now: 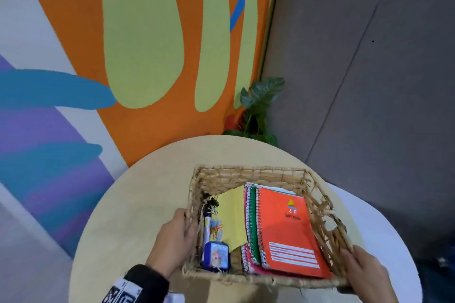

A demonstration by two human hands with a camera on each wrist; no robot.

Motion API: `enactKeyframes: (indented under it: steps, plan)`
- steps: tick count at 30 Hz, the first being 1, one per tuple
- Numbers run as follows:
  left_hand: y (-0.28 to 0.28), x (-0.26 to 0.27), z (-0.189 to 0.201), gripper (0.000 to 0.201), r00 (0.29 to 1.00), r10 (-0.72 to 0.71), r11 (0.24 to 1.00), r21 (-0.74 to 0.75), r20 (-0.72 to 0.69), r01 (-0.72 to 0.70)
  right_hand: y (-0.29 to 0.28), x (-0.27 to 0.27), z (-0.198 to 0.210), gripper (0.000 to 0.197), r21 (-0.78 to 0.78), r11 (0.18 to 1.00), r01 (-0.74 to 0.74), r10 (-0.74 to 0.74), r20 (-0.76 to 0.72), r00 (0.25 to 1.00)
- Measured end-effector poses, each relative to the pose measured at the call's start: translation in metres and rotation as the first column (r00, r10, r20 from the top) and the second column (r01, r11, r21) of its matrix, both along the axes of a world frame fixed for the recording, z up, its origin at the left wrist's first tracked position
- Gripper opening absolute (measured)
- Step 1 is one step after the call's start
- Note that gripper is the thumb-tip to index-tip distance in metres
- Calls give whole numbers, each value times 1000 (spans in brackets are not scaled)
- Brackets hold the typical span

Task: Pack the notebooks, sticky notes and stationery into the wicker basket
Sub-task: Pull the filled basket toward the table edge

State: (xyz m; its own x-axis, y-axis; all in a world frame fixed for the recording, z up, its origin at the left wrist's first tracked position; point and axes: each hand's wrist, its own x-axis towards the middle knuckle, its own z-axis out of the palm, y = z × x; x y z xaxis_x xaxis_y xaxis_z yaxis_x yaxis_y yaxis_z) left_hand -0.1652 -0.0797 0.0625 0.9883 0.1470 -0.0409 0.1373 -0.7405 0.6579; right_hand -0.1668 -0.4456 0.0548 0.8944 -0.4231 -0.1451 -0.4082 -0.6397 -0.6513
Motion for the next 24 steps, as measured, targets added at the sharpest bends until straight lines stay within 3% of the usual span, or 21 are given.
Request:
enactKeyframes:
  steps: [4,8,16,24]
  plan:
    - [54,17,15,16,981,183,983,-4,65,-184,63,60,23,23,102,981,-166,153,123,981]
    - [103,39,7,14,937,338,941,-31,84,-337,125,137,14,22,200,935,-292,255,189,948]
    - [148,87,-44,14,834,552,822,-160,-17,-547,240,277,-9,14,15,875,-484,481,86,873]
    - [151,126,-78,15,753,642,712,-253,-141,-655,298,358,-45,22,-3,852,-523,523,-26,852]
